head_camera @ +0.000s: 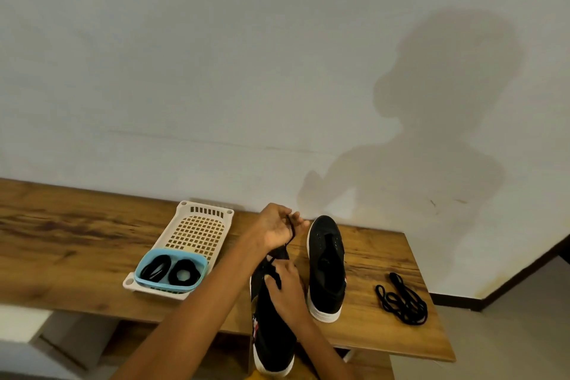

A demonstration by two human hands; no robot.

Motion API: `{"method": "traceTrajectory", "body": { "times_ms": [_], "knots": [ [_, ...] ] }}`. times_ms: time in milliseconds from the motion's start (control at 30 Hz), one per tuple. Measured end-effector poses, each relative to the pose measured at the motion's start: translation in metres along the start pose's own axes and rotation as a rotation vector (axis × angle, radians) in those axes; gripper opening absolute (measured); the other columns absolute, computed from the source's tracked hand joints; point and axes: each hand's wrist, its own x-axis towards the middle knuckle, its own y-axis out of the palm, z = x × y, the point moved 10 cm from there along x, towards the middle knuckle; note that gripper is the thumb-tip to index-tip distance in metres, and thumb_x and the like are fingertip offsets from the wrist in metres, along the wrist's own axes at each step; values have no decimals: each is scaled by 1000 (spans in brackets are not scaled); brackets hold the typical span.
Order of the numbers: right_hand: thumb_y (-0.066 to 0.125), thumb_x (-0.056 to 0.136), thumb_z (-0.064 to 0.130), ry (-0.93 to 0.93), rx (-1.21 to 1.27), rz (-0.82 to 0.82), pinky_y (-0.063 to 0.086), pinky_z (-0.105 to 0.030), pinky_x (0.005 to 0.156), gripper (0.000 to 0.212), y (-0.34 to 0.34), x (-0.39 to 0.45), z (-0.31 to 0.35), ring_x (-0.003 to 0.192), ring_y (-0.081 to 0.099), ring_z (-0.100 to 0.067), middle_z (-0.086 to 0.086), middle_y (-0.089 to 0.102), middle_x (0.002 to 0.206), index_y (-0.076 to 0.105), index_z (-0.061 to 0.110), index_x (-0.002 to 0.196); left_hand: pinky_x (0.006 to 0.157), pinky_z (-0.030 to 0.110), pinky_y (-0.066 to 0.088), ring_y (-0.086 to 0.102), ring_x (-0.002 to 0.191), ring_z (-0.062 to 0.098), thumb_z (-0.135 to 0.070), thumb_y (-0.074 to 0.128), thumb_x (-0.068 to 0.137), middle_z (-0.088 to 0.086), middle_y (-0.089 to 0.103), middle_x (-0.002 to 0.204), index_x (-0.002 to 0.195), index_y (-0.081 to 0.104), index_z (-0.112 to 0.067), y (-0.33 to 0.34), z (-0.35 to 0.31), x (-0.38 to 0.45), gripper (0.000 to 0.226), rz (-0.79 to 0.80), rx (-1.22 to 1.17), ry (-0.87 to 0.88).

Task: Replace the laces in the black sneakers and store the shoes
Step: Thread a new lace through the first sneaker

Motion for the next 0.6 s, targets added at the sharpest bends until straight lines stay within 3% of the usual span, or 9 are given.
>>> {"method": "traceTrajectory", "body": {
  "times_ms": [67,167,233,300,400,467,600],
  "knots": [
    [49,98,25,65,172,62,40,-17,79,25,2,6,0,86,54,-3,8,58,93,66,7,101,74,39,50,53,71,25,-3,35,95,16,53,80,84,47,-2,-6,-1,7,16,9,6,35],
    [47,98,32,99,417,11,53,-30,82,29,-19,16,2,82,64,-12,1,68,85,67,18,82,80,30,43,55,78,17,-24,34,101,5,59,85,92,55,-14,-32,-15,20,25,-59,587,224],
    [45,98,27,165,657,-85,55,-26,77,29,-48,27,0,78,66,-14,-3,70,86,66,13,85,81,25,46,58,84,16,-27,30,102,4,61,88,101,59,-12,-56,-12,26,32,-77,960,280],
    [45,99,22,245,1070,-165,55,-23,64,25,-74,39,2,65,64,-13,-7,68,82,64,7,95,85,25,50,61,94,20,-17,35,100,8,64,102,107,61,-8,-81,6,33,28,-21,1269,252],
    [42,101,16,329,1558,-276,49,-19,47,20,-105,56,5,48,56,-9,-3,56,68,58,4,103,86,12,45,55,103,10,-6,43,96,-2,58,110,113,61,-10,-98,28,30,26,36,1523,308],
    [42,101,14,374,1566,-347,44,-17,42,19,-126,66,0,44,50,-7,-1,49,64,58,5,104,85,13,44,52,103,6,-13,52,93,-4,53,109,116,58,-14,-92,31,27,23,23,1613,408],
    [46,99,14,413,1210,-317,38,-17,42,19,-152,75,-13,48,43,-8,-1,50,63,62,7,103,95,26,43,44,120,19,-15,58,86,3,39,128,132,44,-16,-89,38,39,48,-52,2008,419]
  ]
}}
